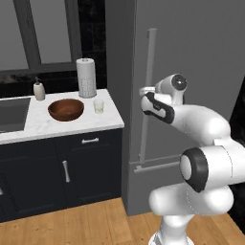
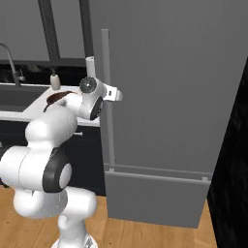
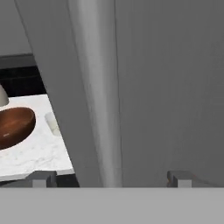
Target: Grab a lemon wedge from the fridge and one ice cube from the ice bowl, and put them in the glass of lemonade.
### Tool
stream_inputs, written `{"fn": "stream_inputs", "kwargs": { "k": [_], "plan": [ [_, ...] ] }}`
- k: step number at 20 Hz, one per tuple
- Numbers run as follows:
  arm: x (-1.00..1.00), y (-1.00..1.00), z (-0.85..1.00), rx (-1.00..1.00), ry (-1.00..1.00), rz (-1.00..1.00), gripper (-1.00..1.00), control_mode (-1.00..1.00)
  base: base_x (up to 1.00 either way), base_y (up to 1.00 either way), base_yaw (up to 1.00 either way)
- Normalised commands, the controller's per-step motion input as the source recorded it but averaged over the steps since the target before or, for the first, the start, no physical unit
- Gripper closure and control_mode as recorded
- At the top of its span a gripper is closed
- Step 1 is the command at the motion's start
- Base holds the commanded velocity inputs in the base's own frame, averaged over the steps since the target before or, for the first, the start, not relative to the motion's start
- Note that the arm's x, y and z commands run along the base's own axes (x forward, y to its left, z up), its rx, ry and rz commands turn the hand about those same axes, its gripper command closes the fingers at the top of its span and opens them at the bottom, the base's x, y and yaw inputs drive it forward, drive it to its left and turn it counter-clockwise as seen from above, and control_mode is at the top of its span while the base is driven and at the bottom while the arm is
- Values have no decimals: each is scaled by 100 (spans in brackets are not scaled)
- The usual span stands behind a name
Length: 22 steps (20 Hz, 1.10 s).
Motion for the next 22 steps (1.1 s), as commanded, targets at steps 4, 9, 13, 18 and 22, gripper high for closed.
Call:
{"fn": "stream_inputs", "kwargs": {
  "k": [4, 9, 13, 18, 22],
  "plan": [
    [83, 0, -23, 0, 0, 1, -100, -100, 0, 0, 0],
    [79, 0, -18, 0, 0, 0, -100, -100, 0, 0, 0],
    [79, 0, -20, 0, 0, 2, -100, -100, 0, 0, 0],
    [81, -1, -25, 0, 0, 2, -100, -100, 0, 0, 0],
    [75, 0, -13, 0, 6, 0, 100, -100, 0, 0, 0]
  ]
}}
